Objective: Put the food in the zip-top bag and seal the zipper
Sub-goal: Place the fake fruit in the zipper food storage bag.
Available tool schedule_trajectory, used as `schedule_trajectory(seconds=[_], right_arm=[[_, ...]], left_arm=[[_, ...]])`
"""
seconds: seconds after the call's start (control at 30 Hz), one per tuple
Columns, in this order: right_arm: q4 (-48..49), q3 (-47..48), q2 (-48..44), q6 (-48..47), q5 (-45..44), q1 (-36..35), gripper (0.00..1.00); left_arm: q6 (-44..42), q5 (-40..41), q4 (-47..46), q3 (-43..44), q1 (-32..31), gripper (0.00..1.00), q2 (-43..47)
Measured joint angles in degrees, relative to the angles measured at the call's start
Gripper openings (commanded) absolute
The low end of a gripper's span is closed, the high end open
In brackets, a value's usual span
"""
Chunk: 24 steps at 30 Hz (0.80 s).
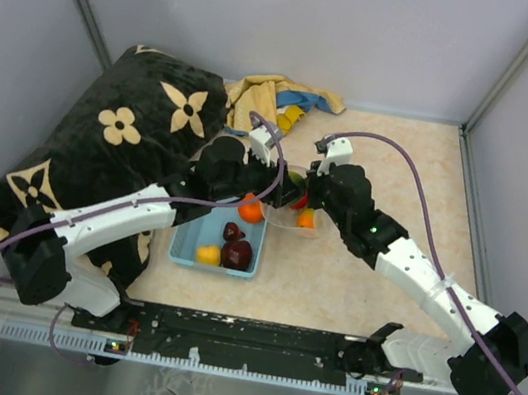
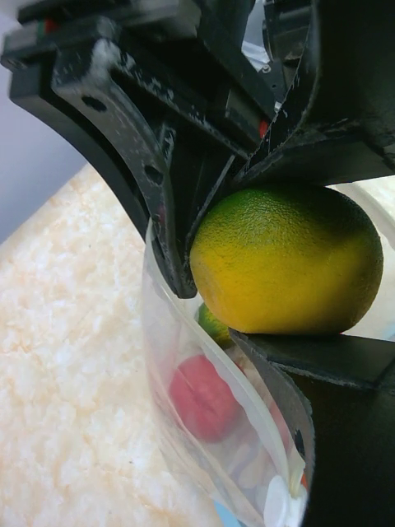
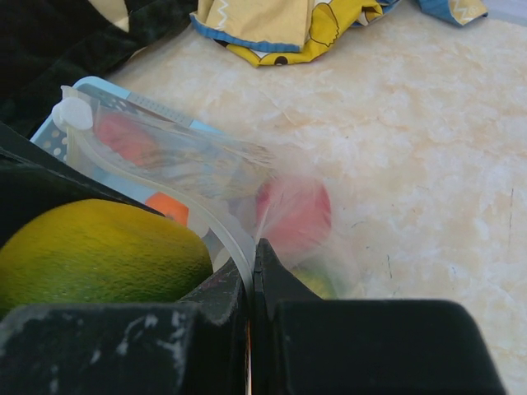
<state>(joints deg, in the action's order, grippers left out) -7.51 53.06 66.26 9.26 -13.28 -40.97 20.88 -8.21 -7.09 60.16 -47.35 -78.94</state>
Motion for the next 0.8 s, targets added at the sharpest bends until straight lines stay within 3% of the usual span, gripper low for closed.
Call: schedule_trajectory(seconds=[0.33,0.5,0.8], right_arm=[[0.0,0.0,0.0,0.2,0.2,0.0,0.01],[0.0,0.0,0.0,0.4,0.3,0.0,0.01],[0.1,0.0,0.0,1.0,0.3,0.0,0.01]], left_arm=[[-1.7,3.8,2.4,-0.2,-0.7,0.87,-1.2],[-1.6,5.6,5.6,0.3,-0.7,0.88,-0.9],[1.9,12.7,21.7,6.0,-0.7,0.83,4.7]])
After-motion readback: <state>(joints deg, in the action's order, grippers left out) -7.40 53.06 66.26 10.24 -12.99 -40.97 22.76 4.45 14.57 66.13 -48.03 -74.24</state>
